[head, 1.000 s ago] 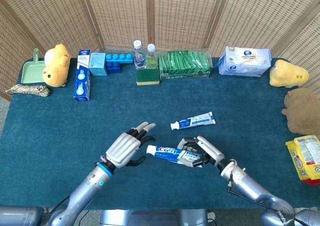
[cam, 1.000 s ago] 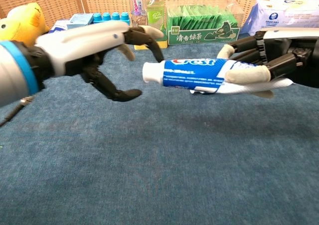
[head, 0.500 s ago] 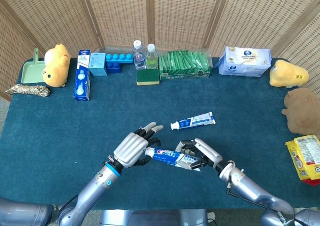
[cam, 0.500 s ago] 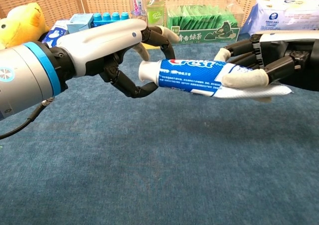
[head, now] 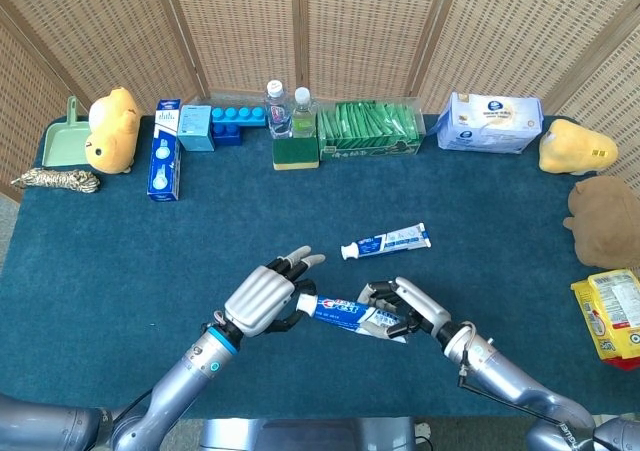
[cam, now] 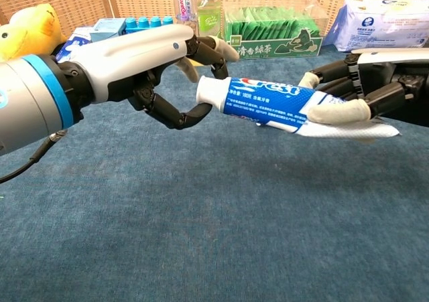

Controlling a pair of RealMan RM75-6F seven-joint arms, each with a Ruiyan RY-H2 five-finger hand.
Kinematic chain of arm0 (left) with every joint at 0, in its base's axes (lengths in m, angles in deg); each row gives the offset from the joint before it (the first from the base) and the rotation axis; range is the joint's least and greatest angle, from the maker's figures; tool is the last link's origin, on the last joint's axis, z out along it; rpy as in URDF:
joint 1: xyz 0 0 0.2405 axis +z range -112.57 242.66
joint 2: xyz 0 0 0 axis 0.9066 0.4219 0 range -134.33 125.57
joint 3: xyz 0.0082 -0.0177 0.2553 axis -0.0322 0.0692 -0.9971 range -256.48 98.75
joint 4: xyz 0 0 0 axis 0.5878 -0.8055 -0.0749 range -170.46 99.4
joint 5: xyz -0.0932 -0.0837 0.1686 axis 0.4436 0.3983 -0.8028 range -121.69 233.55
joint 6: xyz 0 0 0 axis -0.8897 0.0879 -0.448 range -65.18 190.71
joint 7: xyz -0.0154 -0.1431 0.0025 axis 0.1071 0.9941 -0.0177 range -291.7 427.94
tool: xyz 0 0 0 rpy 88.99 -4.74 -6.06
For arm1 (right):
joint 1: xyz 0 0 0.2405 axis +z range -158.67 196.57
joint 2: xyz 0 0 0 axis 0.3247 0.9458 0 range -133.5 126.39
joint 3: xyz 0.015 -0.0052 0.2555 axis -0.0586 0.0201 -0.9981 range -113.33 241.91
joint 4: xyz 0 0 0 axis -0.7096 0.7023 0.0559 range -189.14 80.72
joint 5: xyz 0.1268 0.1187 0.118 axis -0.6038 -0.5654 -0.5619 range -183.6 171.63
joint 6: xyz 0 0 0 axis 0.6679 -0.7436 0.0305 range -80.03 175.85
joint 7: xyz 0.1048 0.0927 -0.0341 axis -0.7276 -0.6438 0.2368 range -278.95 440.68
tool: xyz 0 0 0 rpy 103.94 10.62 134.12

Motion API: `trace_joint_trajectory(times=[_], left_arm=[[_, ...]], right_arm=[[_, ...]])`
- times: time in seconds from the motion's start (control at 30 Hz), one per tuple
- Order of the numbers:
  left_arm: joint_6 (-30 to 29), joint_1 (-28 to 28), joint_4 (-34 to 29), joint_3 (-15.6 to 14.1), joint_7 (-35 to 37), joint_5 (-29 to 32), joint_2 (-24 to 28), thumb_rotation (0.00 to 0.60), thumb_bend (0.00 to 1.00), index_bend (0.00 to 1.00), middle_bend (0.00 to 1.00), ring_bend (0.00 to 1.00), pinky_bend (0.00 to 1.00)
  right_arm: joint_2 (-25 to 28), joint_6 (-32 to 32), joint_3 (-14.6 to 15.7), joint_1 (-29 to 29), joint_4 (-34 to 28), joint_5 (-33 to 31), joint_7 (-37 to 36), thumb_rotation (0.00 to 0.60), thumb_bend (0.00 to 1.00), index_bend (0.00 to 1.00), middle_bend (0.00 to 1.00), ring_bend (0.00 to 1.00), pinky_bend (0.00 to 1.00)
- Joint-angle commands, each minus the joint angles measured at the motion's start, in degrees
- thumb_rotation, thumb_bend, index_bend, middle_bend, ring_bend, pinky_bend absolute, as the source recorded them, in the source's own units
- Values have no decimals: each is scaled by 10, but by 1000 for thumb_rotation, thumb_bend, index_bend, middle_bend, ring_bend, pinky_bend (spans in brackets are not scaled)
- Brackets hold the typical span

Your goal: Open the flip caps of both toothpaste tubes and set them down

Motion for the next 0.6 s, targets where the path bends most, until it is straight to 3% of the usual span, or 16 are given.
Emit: trace_joint_trajectory(times=[0.03,0.6], left_arm=[[0,0,-2,-2,-1,1,3,600,499,451,142,66,231],[3,2,-15,-13,20,7,30,600,538,451,132,66,232]], right_arm=[[0,1,1,0,1,-2,1,600,515,922,773,681,799],[-6,9,6,1,5,-25,58,600,515,922,773,682,798]])
